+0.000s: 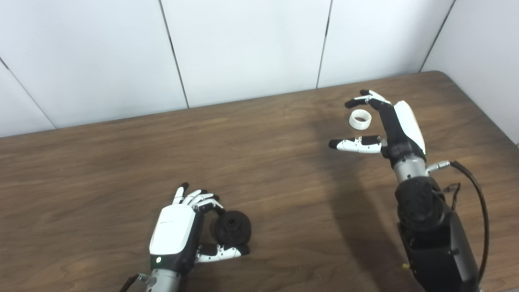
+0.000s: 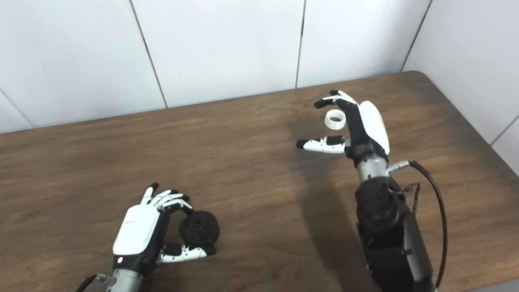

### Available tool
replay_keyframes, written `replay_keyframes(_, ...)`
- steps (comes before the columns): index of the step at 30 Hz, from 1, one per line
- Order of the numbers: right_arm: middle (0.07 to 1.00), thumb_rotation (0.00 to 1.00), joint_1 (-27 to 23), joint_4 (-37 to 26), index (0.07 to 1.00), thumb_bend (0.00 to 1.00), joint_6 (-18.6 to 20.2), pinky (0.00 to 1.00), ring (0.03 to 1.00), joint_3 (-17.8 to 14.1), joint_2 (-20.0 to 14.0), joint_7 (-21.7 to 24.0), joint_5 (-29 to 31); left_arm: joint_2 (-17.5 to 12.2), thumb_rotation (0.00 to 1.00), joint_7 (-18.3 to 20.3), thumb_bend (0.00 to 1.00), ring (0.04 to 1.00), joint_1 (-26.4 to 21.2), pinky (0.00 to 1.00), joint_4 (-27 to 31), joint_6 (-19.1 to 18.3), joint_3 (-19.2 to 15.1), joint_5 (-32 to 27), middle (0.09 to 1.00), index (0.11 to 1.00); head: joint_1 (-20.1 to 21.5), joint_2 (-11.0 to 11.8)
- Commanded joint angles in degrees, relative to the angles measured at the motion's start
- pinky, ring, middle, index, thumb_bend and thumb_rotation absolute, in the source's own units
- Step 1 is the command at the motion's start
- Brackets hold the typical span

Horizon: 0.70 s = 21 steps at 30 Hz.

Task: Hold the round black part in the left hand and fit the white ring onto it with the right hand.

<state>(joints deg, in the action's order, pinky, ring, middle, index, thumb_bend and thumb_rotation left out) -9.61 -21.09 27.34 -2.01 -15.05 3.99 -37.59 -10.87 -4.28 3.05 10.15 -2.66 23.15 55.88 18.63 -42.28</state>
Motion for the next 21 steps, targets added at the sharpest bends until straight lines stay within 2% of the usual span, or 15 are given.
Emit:
replay_keyframes(1,0.951,0.16,-3.4,0.2,0.678,0.88,-0.7,1.0,0.995,-0.2,-2.3,-0.3,-1.8,-1.3,0.05,-0.1,0.52,0.844,0.3,1.0,-0.3,0.5,-0.6,0.1,0.754,0.485,1.2,0.3)
replay_keyframes(7,0.992,0.14,-7.8,5.9,0.692,0.88,-0.6,1.0,1.0,0.4,-5.7,1.0,-4.8,-1.8,0.05,-0.3,0.52,0.839,0.7,1.0,-0.6,1.8,-1.5,-0.2,0.748,0.485,3.7,1.5)
replay_keyframes(14,1.0,0.18,-12.1,12.9,0.714,0.87,-0.5,1.0,1.0,1.6,-9.0,4.4,-7.4,-2.4,0.05,-0.1,0.52,0.839,1.3,1.0,-0.5,2.7,-2.6,-1.0,0.75,0.486,5.8,2.8)
replay_keyframes(21,0.999,0.18,-16.5,20.7,0.731,0.88,-0.5,1.0,1.0,2.8,-10.4,6.1,-8.5,-2.9,0.05,0.0,0.52,0.834,1.7,1.0,-0.6,3.4,-3.1,-1.2,0.746,0.486,6.9,3.9)
